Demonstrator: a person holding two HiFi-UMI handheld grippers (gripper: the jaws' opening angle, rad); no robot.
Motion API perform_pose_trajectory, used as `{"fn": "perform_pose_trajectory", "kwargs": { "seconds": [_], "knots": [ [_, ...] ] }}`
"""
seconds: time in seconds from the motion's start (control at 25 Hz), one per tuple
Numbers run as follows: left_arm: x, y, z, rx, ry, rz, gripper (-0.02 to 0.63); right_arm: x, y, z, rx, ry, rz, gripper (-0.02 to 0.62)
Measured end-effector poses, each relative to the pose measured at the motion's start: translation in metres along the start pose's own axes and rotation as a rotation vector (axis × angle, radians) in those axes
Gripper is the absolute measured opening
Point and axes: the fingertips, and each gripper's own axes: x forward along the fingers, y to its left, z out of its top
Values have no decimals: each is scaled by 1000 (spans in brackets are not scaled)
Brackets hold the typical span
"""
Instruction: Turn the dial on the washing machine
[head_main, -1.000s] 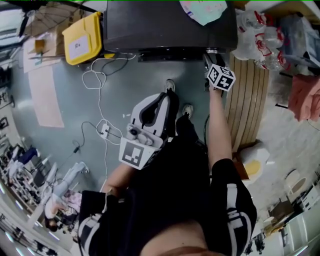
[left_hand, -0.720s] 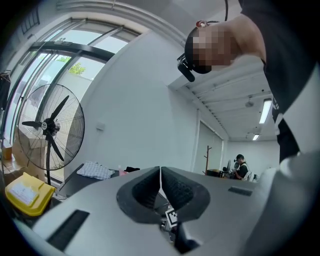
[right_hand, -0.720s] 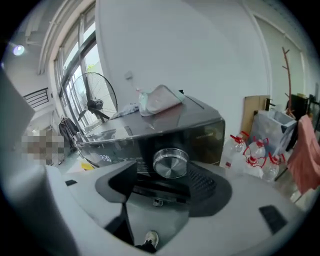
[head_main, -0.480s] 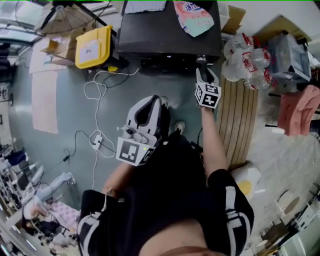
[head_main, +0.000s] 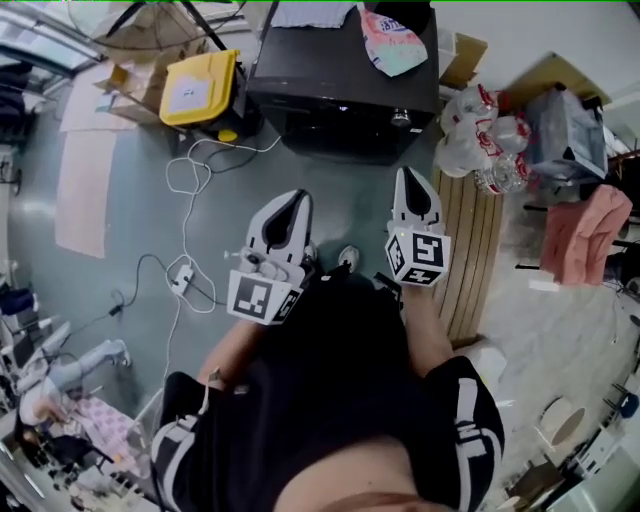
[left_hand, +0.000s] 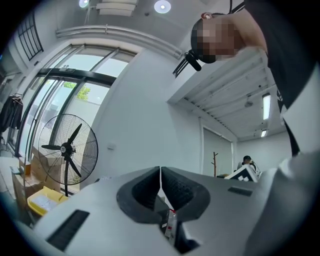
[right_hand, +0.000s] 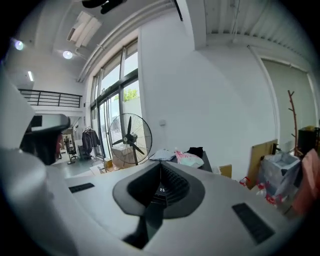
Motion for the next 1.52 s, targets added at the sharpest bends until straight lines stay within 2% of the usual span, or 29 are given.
{"fn": "perform_pose_trajectory", "kwargs": {
  "seconds": [0.24,0.6,0.84,1.04,1.32,1.52],
  "knots": [
    [-19,7,-8,-12,4,-12,28,-50,41,6,7,-28,20,26],
    [-30,24,-7,-39,7,-46,28,-57,65,0,23,-35,-2,25],
    [-31,24,-11,-14,19,-77,28,-55,68,2,24,-34,-17,25],
    [-25,31,-7,-37,12,-72,28,-50,70,1,21,-29,-22,25],
    [-22,34,-6,-12,14,-82,28,-45,71,5,13,-33,-25,25],
    [-14,37,-7,-33,10,-78,28,-38,68,6,12,-32,-25,25]
  ]
}}
